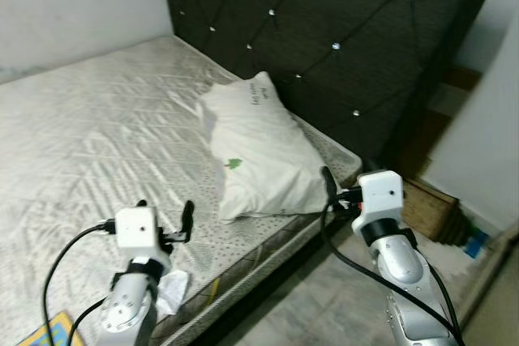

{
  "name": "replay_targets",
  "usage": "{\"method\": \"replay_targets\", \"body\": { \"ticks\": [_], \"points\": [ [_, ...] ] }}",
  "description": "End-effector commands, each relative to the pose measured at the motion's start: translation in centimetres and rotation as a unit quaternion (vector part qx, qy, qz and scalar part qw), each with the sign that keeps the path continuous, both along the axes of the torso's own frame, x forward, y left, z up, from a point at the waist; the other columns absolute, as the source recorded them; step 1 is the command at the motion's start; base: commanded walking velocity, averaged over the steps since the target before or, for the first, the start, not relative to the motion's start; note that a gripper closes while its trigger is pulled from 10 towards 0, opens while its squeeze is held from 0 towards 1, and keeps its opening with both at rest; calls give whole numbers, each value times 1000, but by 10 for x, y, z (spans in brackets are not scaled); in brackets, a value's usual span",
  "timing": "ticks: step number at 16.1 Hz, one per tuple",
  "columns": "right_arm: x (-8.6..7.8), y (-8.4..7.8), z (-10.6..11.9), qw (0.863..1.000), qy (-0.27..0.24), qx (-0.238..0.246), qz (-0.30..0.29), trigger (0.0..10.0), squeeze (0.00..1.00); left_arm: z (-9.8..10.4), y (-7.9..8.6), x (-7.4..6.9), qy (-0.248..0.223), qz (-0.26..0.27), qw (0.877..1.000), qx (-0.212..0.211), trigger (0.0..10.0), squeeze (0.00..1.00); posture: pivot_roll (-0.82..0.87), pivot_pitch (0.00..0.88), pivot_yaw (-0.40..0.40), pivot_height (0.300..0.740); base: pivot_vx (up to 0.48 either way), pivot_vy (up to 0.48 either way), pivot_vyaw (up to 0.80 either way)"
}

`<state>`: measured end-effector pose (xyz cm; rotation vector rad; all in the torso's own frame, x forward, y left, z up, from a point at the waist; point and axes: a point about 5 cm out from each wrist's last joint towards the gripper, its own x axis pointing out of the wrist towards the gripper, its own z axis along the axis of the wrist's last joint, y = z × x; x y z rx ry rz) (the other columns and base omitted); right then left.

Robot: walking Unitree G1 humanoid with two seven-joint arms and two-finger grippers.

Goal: Clean up the room

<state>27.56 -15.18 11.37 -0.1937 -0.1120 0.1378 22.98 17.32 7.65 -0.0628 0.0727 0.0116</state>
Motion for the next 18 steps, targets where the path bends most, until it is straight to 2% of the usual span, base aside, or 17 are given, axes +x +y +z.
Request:
{"method": "replay_targets", "body": {
  "ticks": [1,2,3,5,6,9,11,13,18],
  "points": [
    [-1,-4,-1,1000,2,-5,-9,10000,0,1,12,0,-5,20,1000,4,10000,0,20,14,-7,740,0,0,0],
    [-2,-6,-5,1000,11,-18,-10,10000,0,0,18,1,-1,38,999,7,10000,0,20,14,-7,740,0,0,0],
    [-3,-3,-7,999,31,-9,0,10000,0,-3,20,1,2,45,999,8,10000,0,10,14,2,740,0,0,0],
    [-1,-1,0,1000,14,22,-5,10000,0,-3,16,4,0,35,999,5,10000,0,0,16,7,740,0,0,0],
    [0,0,3,1000,3,15,-8,10000,0,-1,16,6,-2,49,999,24,10000,0,-4,21,11,740,0,0,800],
    [6,2,10,1000,-1,28,-10,10000,0,4,26,14,-12,77,997,16,10000,0,-2,36,1,740,0,0,800],
    [8,4,11,1000,0,28,-4,10000,0,8,27,17,-20,74,997,24,10000,0,0,41,-7,740,0,0,800],
    [8,1,9,1000,5,20,-1,10000,0,14,28,19,-31,73,997,5,10000,0,10,47,-28,740,0,0,800],
    [13,-5,12,1000,5,11,0,10000,0,10,20,19,-26,67,997,16,10000,0,8,48,-37,740,0,0,800]
  ]
}}
